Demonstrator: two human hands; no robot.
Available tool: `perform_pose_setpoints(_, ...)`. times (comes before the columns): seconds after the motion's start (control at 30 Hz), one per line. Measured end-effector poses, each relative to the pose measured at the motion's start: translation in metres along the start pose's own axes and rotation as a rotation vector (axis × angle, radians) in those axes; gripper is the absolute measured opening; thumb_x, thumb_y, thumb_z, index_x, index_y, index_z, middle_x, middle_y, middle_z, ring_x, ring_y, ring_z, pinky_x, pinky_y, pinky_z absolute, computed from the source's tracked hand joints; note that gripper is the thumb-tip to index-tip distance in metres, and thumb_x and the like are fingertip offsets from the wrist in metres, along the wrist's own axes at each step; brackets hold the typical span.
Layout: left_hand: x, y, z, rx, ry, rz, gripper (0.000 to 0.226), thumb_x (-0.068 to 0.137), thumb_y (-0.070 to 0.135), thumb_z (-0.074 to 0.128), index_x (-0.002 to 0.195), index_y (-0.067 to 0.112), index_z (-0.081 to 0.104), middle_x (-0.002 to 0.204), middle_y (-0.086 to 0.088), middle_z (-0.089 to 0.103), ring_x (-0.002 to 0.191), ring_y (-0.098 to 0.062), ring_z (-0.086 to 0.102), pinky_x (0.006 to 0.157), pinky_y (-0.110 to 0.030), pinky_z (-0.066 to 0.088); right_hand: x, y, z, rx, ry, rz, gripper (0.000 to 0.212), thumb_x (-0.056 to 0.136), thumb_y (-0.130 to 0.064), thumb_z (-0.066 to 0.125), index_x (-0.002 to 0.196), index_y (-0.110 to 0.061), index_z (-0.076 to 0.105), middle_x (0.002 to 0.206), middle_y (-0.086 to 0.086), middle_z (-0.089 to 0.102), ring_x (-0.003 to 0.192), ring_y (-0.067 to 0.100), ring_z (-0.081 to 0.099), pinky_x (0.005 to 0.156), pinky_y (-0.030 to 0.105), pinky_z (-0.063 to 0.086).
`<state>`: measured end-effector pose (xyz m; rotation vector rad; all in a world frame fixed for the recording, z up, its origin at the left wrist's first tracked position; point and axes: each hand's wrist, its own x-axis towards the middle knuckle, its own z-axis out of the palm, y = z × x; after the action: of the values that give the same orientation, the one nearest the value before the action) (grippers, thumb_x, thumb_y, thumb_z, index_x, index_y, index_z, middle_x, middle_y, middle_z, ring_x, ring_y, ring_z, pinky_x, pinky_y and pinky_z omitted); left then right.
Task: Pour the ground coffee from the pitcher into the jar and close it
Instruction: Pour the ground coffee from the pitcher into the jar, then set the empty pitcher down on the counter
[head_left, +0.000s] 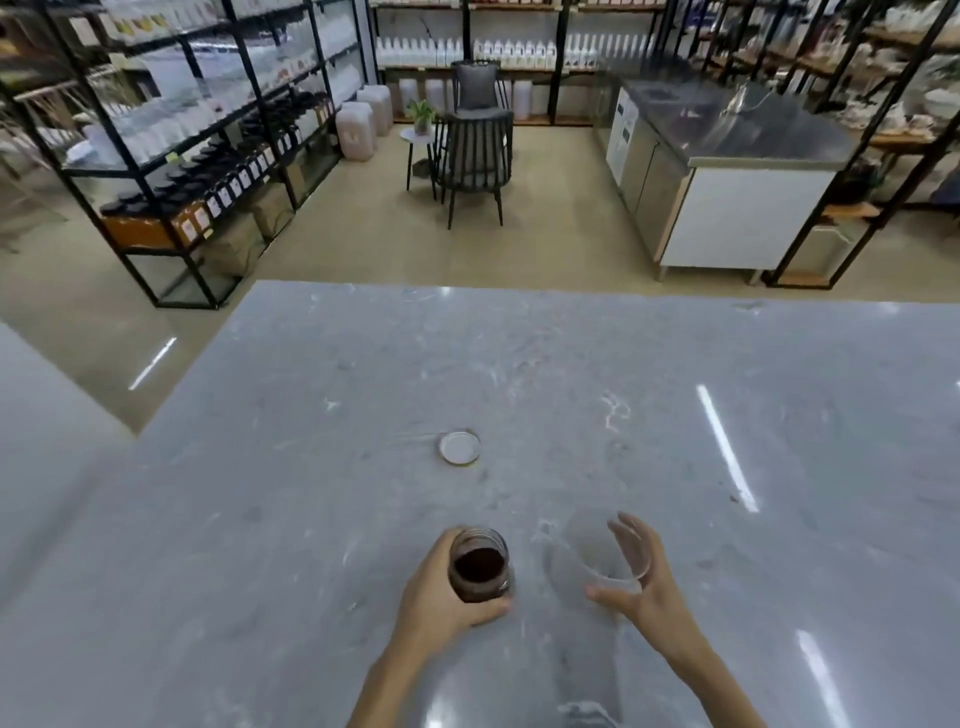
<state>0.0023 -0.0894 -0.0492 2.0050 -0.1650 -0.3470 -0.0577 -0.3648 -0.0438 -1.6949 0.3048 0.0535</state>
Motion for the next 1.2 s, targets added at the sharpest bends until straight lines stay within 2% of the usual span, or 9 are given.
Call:
perform_pose_setpoints(0.17, -0.007, -0.011, 0.006, 0.052, 0.007, 0.026, 0.083, 0.053, 0.05, 0.096, 0.123, 0.05, 0.052, 0.12, 0.026, 0.066, 0.113, 0.003, 0.062, 0.095, -0.035, 0.052, -0.019, 0.015, 0.001, -0.01, 0.045, -0.008, 0.097, 0.058, 0.001, 0.088, 0.136, -0.032, 0.04, 0.147, -0.007, 0.044, 0.135, -0.006, 0.038, 0.114, 0.029, 0.029)
perform_pose_setpoints(0.33, 0.006, -0.003, 0.006, 0.072, 0.114, 0.021, 0.078, 0.053, 0.052, 0.093, 0.118, 0.057, 0.05, 0.117, 0.033, 0.064, 0.108, 0.009, 0.061, 0.089, -0.028, 0.051, -0.014, 0.015, -0.003, -0.03, 0.005, -0.029, 0.096, 0.06, -0.006, 0.088, 0.135, -0.034, 0.034, 0.147, -0.005, 0.039, 0.138, 0.002, 0.035, 0.1, 0.004, 0.035)
perform_pose_setpoints(0.53, 0.016, 0.001, 0.001, 0.113, 0.208, -0.052, 0.078, 0.051, 0.06, 0.09, 0.114, 0.06, 0.046, 0.11, 0.037, 0.063, 0.103, 0.01, 0.06, 0.08, -0.021, 0.049, -0.014, 0.011, -0.01, -0.126, -0.035, 0.004, 0.105, 0.059, -0.037, 0.091, 0.141, -0.042, 0.026, 0.144, -0.018, 0.038, 0.135, -0.01, 0.034, 0.095, 0.003, 0.037)
perform_pose_setpoints(0.63, 0.018, 0.002, 0.0, 0.161, 0.118, -0.018, 0.079, 0.051, 0.059, 0.092, 0.111, 0.067, 0.042, 0.11, 0.047, 0.057, 0.101, 0.023, 0.054, 0.076, -0.008, 0.039, -0.013, 0.014, -0.015, -0.109, -0.044, 0.041, 0.111, 0.062, -0.027, 0.093, 0.147, -0.04, 0.022, 0.142, -0.027, 0.039, 0.132, -0.013, 0.035, 0.091, 0.004, 0.04)
perform_pose_setpoints(0.8, 0.022, 0.004, -0.004, 0.173, 0.073, 0.013, 0.077, 0.049, 0.062, 0.09, 0.113, 0.062, 0.046, 0.111, 0.043, 0.06, 0.1, 0.023, 0.055, 0.076, -0.011, 0.04, -0.01, 0.017, -0.017, -0.145, 0.022, 0.041, 0.102, 0.062, -0.03, 0.091, 0.144, -0.025, 0.03, 0.13, -0.05, 0.034, 0.127, -0.021, 0.034, 0.094, 0.0, 0.035)
perform_pose_setpoints(0.97, 0.026, -0.004, -0.009, 0.186, 0.024, 0.029, 0.082, 0.05, 0.059, 0.094, 0.118, 0.055, 0.049, 0.114, 0.038, 0.063, 0.105, 0.016, 0.058, 0.081, -0.016, 0.043, -0.006, 0.016, -0.019, -0.145, -0.004, 0.043, 0.099, 0.068, -0.019, 0.09, 0.145, -0.033, 0.029, 0.142, -0.028, 0.038, 0.137, -0.003, 0.037, 0.109, 0.027, 0.037)
perform_pose_setpoints(1.03, 0.027, -0.007, -0.009, 0.196, 0.023, 0.026, 0.084, 0.05, 0.059, 0.094, 0.121, 0.052, 0.049, 0.116, 0.036, 0.063, 0.106, 0.014, 0.059, 0.083, -0.02, 0.047, -0.006, 0.018, -0.018, -0.092, -0.003, 0.066, 0.1, 0.068, -0.01, 0.088, 0.142, -0.04, 0.027, 0.144, -0.016, 0.04, 0.138, 0.002, 0.038, 0.108, 0.027, 0.039)
perform_pose_setpoints(1.13, 0.027, -0.008, -0.007, 0.21, 0.033, 0.034, 0.085, 0.05, 0.06, 0.094, 0.123, 0.051, 0.049, 0.119, 0.037, 0.061, 0.107, 0.014, 0.058, 0.083, -0.021, 0.046, -0.008, 0.017, -0.014, -0.019, 0.014, 0.077, 0.101, 0.07, -0.005, 0.086, 0.136, -0.053, 0.027, 0.145, -0.005, 0.039, 0.128, -0.007, 0.046, 0.094, 0.019, 0.049)
perform_pose_setpoints(1.2, 0.026, -0.007, -0.006, 0.21, 0.039, 0.033, 0.085, 0.051, 0.059, 0.094, 0.122, 0.053, 0.048, 0.119, 0.038, 0.06, 0.107, 0.016, 0.057, 0.082, -0.018, 0.045, -0.008, 0.017, -0.011, 0.038, 0.03, 0.077, 0.102, 0.072, -0.004, 0.084, 0.14, -0.052, 0.024, 0.15, -0.001, 0.035, 0.133, 0.005, 0.046, 0.092, 0.019, 0.052)
